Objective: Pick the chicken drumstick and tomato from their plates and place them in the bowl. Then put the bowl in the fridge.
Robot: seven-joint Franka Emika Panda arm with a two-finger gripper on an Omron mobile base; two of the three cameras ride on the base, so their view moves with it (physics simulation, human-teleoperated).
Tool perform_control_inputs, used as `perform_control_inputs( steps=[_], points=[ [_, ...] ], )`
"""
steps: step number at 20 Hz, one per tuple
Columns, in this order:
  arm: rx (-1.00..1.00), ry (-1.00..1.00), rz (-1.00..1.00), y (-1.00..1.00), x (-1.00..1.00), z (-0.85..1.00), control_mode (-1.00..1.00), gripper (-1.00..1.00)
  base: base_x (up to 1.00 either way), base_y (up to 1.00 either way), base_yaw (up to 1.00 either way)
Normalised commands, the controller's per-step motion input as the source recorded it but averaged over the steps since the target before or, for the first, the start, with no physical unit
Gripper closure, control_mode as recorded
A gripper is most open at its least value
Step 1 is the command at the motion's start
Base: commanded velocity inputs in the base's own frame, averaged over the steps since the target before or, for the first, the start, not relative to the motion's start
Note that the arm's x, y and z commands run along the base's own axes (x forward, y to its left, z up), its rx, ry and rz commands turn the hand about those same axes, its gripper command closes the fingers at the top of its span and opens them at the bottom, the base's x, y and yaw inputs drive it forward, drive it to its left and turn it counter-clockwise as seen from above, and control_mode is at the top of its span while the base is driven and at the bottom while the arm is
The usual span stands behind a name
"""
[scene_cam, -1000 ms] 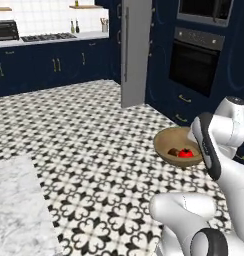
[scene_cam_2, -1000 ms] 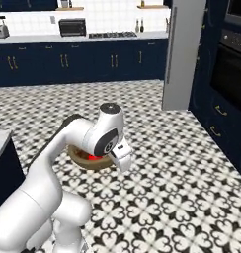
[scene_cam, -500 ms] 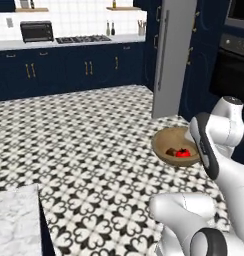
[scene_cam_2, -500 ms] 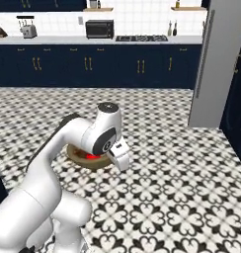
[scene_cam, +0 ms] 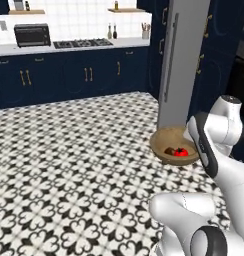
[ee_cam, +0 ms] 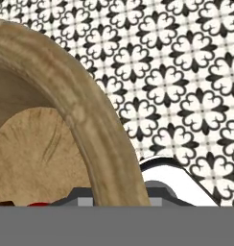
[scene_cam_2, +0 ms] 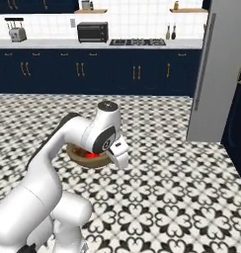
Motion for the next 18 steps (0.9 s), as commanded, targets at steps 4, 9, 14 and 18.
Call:
perform_control_inputs(
  steps=[4,9,14,18],
  points=[
    [0.0,0.0,0.0,0.0,0.0,0.0,1.0,1.0,1.0,-0.07,0.02],
    [0.0,0.0,0.0,0.0,0.0,0.0,1.0,1.0,1.0,-0.16,0.02],
    [0.0,0.0,0.0,0.0,0.0,0.0,1.0,1.0,1.0,-0.24,0.02],
    [0.0,0.0,0.0,0.0,0.0,0.0,1.0,1.0,1.0,-0.26,0.0]
  ],
)
